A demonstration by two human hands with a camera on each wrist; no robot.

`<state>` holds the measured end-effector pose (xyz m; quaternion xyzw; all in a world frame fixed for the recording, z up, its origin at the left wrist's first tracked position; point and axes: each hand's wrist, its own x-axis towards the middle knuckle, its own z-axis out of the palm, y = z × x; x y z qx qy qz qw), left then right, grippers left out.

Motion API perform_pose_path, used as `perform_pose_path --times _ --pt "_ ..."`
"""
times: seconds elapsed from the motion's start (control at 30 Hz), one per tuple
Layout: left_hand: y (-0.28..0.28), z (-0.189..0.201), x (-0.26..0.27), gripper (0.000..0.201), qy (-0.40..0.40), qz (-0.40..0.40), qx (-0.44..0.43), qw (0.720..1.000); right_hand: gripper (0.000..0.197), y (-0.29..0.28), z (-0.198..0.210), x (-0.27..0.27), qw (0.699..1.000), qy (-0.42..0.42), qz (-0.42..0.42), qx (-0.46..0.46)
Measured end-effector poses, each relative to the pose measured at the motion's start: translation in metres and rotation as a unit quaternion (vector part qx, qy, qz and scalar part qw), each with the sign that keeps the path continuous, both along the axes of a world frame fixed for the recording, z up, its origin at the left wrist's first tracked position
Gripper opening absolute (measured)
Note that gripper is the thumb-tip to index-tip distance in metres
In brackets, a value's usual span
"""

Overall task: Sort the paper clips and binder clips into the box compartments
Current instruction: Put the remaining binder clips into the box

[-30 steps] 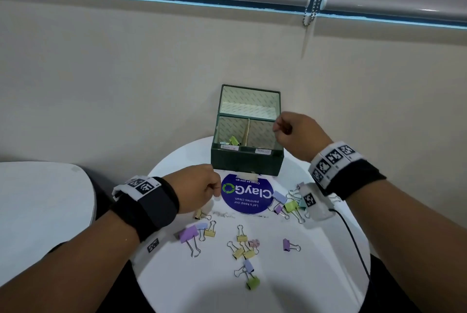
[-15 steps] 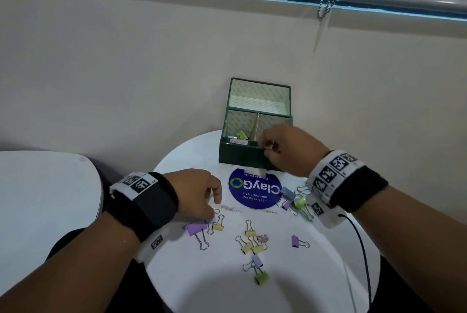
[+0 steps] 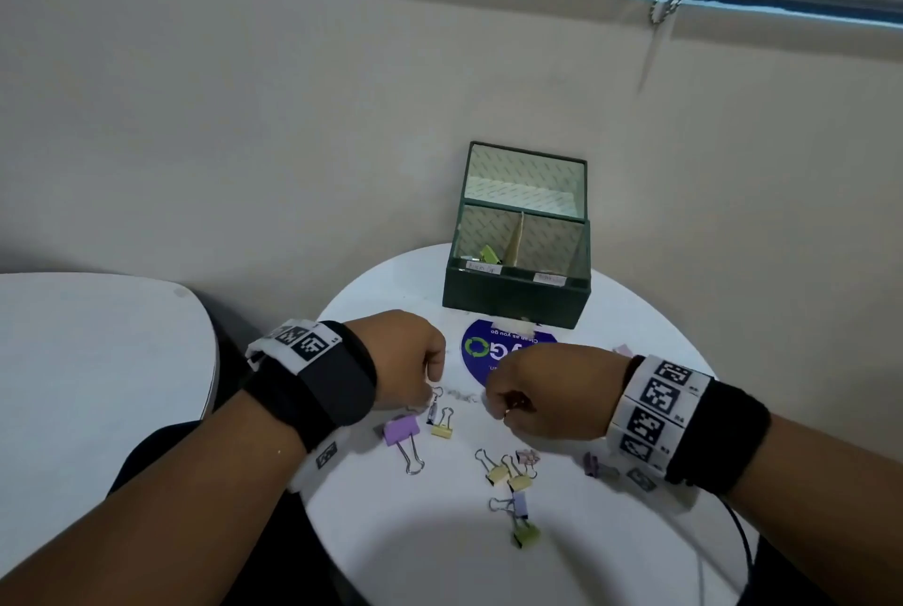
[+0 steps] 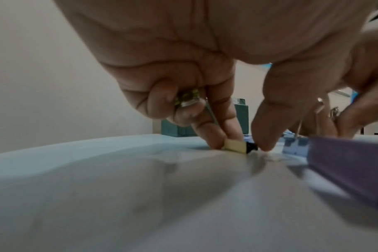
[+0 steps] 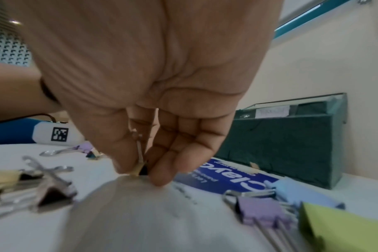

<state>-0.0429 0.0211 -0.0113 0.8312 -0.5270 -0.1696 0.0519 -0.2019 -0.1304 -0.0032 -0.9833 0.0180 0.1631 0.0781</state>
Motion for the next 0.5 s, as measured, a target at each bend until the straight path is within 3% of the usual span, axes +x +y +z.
perform_pose_path --times 0.13,0.27,0.33,0.43,0.5 --pt "-0.002 0.001 0.000 0.011 -0.004 -0.007 -0.012 1.000 0.015 -0.020 0.023 0.021 0.990 -0.121 -0.063 0.028" --pt "-0.004 0.000 0.004 0.022 -0.003 0.000 -0.017 1.000 0.013 -0.043 0.050 0.057 0.942 -0.264 -0.177 0.104" --pt "-0.006 0.000 0.006 0.022 -0.009 -0.005 -0.030 0.999 0.014 -0.050 0.055 0.070 0.921 -0.293 -0.211 0.143" --pt "-0.006 0.000 0.006 0.022 -0.019 -0.015 -0.050 0.998 0.030 -0.054 0.053 0.071 0.919 -0.284 -0.240 0.134" --pt "-0.008 0.001 0.009 0.019 -0.018 -0.015 -0.071 0.997 0.027 -0.053 0.048 0.057 0.915 -0.307 -0.230 0.126"
